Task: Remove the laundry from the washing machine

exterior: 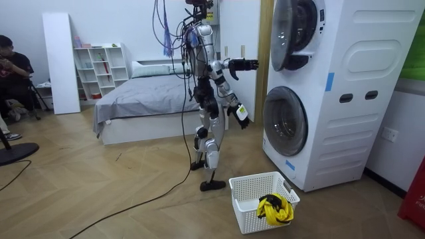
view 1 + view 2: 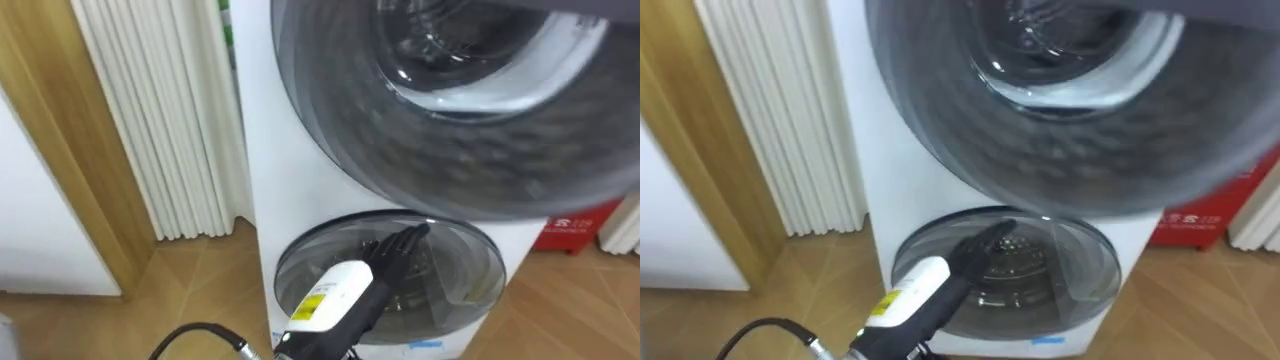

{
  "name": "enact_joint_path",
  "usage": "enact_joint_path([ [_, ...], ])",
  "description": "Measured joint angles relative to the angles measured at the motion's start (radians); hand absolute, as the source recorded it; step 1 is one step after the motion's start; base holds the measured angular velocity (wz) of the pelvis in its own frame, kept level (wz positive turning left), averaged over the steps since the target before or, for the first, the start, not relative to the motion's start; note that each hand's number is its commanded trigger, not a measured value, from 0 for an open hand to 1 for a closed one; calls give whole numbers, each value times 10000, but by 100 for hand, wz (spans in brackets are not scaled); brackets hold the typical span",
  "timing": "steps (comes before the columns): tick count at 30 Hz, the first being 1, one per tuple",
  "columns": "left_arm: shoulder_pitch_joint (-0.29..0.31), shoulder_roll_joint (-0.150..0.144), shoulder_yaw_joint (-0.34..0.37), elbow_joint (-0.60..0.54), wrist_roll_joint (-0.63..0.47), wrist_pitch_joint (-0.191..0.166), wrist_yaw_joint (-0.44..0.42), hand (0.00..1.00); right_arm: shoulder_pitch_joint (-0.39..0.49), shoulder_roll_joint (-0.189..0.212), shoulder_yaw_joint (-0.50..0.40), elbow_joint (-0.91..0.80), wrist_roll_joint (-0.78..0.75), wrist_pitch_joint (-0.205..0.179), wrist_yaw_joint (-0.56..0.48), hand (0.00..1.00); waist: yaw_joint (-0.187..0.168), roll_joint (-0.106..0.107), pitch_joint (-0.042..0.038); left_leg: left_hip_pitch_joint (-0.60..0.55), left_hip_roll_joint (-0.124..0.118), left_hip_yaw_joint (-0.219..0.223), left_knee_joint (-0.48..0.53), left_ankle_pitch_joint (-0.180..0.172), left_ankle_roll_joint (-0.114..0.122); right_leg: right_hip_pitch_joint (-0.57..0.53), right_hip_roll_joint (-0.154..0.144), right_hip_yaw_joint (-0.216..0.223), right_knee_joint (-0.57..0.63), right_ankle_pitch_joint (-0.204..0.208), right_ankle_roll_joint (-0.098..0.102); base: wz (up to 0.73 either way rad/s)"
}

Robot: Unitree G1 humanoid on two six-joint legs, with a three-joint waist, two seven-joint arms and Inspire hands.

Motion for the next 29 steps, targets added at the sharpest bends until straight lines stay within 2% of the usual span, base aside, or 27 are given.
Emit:
enact_joint_path([
  [9,-243,-22,16,1104,-214,14,-29,0,29,50,0,-743,-88,111,-40,0,-150,-29,14,76,8,119,-40,-25,-31,-66,33,191,1,1,-1,-8],
  [14,-255,-145,219,2758,-391,42,-26,0,385,43,-85,-1244,-106,271,94,0,-12,-19,9,139,25,118,-115,-32,-43,-73,65,217,1,6,-9,-2],
  [17,-158,-152,823,4220,-446,-5,38,0,805,15,-388,-1291,40,355,183,0,292,31,-21,156,78,169,-157,-43,-63,-132,126,232,34,30,-47,-8],
  [19,-11,-314,1729,6077,-599,-104,446,0,1103,13,-659,-1244,269,415,182,0,385,87,-59,154,138,216,-157,-64,-99,-131,187,231,9,45,-71,-11],
  [20,82,-376,2046,6585,-603,-147,573,0,1193,13,-827,-1242,379,429,180,0,398,103,-69,160,146,223,-159,-69,-108,-130,197,228,9,45,-72,-7],
  [22,410,-494,3386,8610,-719,-219,1191,0,1684,-47,-1493,-1213,1186,472,34,0,587,153,-111,201,182,237,-189,-96,-150,-136,230,173,-13,45,-72,-8],
  [23,505,-496,3767,9098,-953,-256,1377,0,1798,-45,-1644,-1156,1420,487,-11,0,623,147,-111,257,194,244,-216,-98,-154,-124,242,139,-17,49,-77,-11],
  [25,868,-415,5263,11112,-1873,-239,2203,0,2213,-43,-2091,-841,2131,643,-56,0,854,154,-134,495,287,322,-344,-147,-233,-1,354,151,-36,57,-91,-18],
  [27,1294,-255,6032,12190,-2149,-153,2816,0,2379,-29,-2437,-688,2371,793,-48,0,866,217,-150,607,343,310,-381,-215,-279,57,428,145,-35,57,-91,-19],
  [29,1734,-253,6529,12833,-2046,154,3319,0,2371,0,-2649,-496,2722,869,-42,0,904,275,-149,694,378,296,-385,-297,-288,97,469,112,-36,58,-91,-17],
])
